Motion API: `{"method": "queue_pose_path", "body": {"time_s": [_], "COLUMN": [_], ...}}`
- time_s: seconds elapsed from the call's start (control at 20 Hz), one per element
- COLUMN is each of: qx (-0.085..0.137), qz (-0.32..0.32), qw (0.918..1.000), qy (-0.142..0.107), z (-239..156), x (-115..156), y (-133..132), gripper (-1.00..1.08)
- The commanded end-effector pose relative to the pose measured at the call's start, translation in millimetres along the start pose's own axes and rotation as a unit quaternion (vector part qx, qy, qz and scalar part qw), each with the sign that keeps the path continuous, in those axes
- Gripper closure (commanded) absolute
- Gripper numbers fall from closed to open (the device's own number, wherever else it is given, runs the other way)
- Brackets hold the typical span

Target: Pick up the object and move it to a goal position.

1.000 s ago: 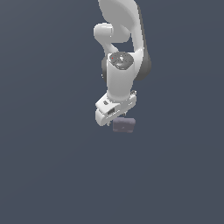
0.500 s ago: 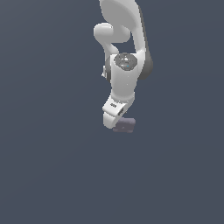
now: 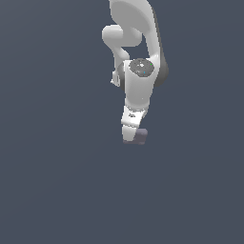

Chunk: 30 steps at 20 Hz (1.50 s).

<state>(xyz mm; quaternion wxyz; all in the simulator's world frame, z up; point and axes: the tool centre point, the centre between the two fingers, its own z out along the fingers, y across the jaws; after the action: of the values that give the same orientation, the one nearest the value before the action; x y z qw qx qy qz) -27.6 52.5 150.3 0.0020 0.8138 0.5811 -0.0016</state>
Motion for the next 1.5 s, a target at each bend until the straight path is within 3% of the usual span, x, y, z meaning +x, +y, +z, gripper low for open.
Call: {"method": "queue_pose_path", "body": {"time_s": [0.0, 0.55, 0.95, 1.45], "qx": [0.0, 0.0, 0.0, 0.001], "qz": [-0.032, -0.11, -0.114, -0.116], "qw": [0.9995, 0.9939, 0.9935, 0.9932], "qy": [0.001, 0.002, 0.002, 0.003], "z": [1.2, 4.1, 7.6, 49.5], "x": [2.6, 8.9, 9.0, 9.4], "y": [-2.9, -10.1, -10.6, -11.8], "gripper": [-0.92, -0.92, -0.92, -0.92]}}
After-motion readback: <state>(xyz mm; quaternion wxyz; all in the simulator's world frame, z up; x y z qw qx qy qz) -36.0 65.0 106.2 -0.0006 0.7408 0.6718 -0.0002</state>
